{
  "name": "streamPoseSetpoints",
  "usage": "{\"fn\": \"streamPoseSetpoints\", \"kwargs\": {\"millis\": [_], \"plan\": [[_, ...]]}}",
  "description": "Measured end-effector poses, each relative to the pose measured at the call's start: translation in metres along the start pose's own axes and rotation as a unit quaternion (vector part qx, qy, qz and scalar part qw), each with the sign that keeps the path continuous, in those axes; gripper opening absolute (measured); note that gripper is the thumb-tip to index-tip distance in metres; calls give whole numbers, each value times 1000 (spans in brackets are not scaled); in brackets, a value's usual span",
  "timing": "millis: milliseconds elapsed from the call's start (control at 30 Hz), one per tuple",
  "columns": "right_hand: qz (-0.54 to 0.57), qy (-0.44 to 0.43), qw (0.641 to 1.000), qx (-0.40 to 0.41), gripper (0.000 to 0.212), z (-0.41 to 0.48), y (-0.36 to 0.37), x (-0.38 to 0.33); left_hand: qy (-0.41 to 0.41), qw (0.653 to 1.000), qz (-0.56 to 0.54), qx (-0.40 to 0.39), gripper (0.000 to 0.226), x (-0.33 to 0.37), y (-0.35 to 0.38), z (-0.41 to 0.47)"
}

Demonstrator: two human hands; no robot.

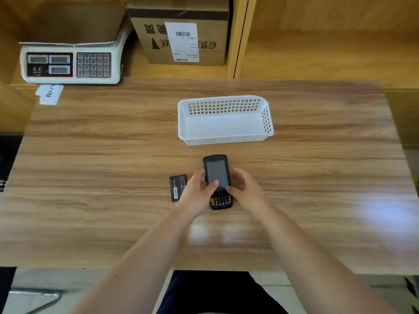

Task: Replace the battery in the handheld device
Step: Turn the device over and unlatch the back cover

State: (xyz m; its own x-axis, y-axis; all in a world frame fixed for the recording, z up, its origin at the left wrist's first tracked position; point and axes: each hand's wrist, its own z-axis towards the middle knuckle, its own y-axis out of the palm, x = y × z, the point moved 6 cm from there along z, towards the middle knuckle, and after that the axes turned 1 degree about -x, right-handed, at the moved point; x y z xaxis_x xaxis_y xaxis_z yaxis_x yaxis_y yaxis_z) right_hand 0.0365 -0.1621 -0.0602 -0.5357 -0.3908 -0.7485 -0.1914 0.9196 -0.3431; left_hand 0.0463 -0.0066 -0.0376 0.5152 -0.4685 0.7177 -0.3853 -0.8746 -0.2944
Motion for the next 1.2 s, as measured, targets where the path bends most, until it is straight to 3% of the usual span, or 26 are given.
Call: {"fn": "streamPoseSetpoints", "kwargs": {"millis": [167,300,733,1000,1100,1200], "plan": [[68,69,995,24,43,2,1,13,-71,993,-90,7,43,-9,7,4],[110,60,991,50,42,-5,-6,14,-64,994,-90,-13,38,-2,17,4],[150,27,981,118,33,-13,-26,17,-52,992,-111,-44,49,8,39,11],[152,-36,982,110,39,-32,-19,13,-67,985,-137,-74,44,9,49,14],[110,-64,988,85,54,-34,-14,12,-58,982,-172,-42,41,10,45,14],[76,-77,993,40,54,-34,-5,6,-65,982,-175,-9,49,5,37,16]]}}
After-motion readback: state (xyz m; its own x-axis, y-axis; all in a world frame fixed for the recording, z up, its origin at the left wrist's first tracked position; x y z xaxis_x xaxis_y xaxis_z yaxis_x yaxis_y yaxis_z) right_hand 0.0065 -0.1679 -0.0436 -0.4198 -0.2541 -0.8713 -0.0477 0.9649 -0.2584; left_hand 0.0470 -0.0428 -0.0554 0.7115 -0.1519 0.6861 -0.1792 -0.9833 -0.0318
